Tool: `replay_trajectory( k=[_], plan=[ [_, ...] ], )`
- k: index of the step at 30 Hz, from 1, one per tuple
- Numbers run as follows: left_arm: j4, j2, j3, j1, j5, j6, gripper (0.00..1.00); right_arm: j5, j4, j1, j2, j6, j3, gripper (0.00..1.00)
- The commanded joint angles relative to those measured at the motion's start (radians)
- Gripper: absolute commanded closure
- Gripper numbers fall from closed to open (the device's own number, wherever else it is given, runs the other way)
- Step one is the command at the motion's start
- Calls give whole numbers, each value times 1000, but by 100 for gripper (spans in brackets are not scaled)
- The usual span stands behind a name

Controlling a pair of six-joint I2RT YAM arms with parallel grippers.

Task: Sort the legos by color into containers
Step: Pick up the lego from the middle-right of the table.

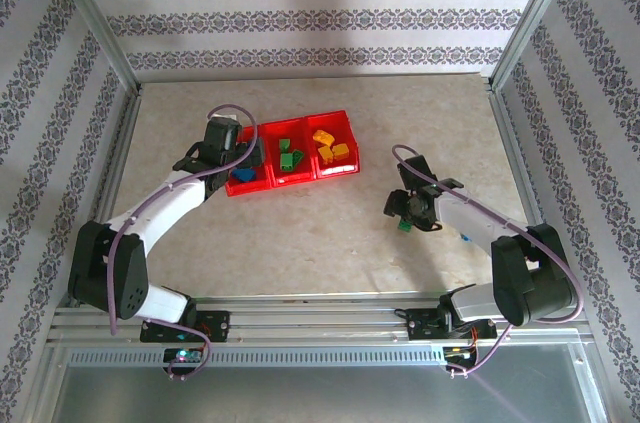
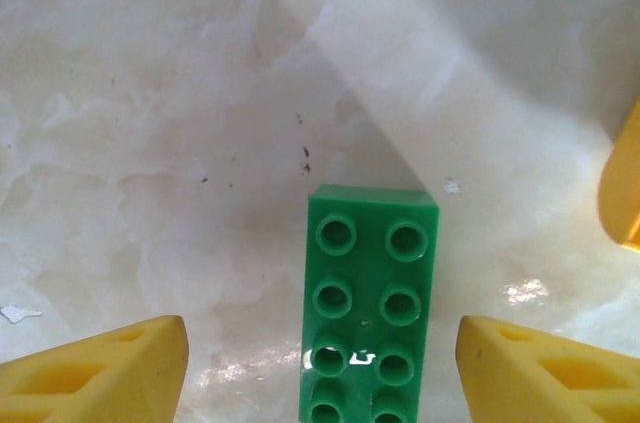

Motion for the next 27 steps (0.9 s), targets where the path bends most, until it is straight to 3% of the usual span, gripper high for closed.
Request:
replay_trajectory(
  k=[1, 12, 22, 27],
  plan=[
    [24, -27, -12, 16, -11, 10, 0, 61, -39, 0, 22, -12, 20, 30],
    [27, -37, -24, 17, -17, 17, 0, 44, 0, -5, 130, -26, 46, 44],
    [27, -45, -29, 16, -33, 20, 0, 56, -17, 33, 176, -42, 99, 75],
    [33, -53, -32, 16, -45, 20, 0, 93, -59, 87, 180, -48, 168, 83]
  ],
)
